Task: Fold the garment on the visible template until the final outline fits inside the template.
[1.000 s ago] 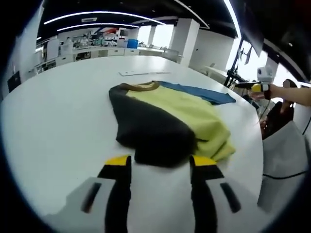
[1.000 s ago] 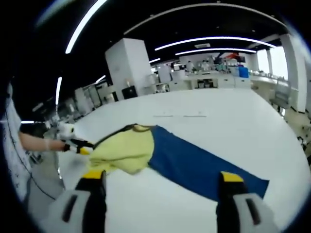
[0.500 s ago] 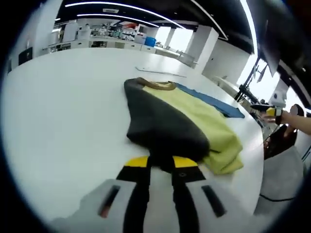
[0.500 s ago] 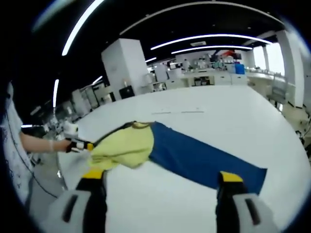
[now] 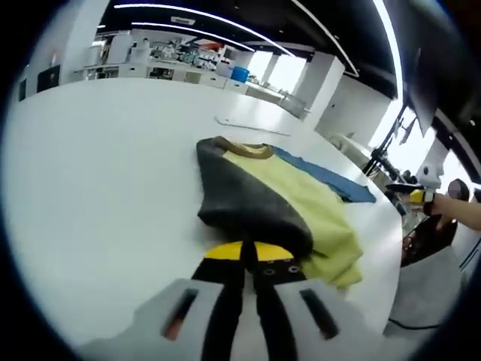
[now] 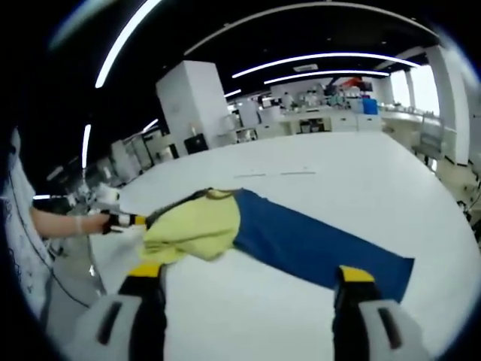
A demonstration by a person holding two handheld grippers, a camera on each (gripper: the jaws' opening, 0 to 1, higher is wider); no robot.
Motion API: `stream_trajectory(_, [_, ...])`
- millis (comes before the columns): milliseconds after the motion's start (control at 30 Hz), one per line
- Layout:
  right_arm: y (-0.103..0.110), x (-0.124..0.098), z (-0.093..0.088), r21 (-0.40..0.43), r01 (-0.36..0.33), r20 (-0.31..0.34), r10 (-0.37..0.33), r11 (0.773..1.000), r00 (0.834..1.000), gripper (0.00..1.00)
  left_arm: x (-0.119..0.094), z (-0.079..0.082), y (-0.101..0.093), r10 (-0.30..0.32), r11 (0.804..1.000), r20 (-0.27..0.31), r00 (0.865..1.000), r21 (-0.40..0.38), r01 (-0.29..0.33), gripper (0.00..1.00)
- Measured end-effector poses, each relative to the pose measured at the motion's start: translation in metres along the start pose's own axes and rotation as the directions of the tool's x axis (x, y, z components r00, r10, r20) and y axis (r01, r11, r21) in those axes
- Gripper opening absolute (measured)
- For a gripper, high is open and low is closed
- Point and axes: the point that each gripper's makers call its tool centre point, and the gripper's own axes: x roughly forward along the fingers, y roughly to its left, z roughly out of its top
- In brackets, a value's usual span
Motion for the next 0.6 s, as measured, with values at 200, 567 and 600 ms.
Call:
stream_trajectory(200, [0.002,-0.003,0.000,0.007,0.005,0.005,-0.005,1.000,1.000,0.92,-0.012,0.038,-0.035,-0.069,0.997,0.085,0.994,0.027,0.067,0.00])
stream_trajectory(567, [-0.002,-0.013,0.002,0.010,0.018,0.014,-0.018,1.000,1.000,0.92,0.026,0.050,-0.093,-0.199,0.978,0.072,0.977,0.077,0.193,0.00])
stream_trajectory(600, [-0.003,-0.013,0.002,0.008,0.020,0.015,-0.020,1.000,1.000,0.92,0.031,0.049,-0.102,-0.216,0.974,0.062,0.975,0.084,0.210,0.00])
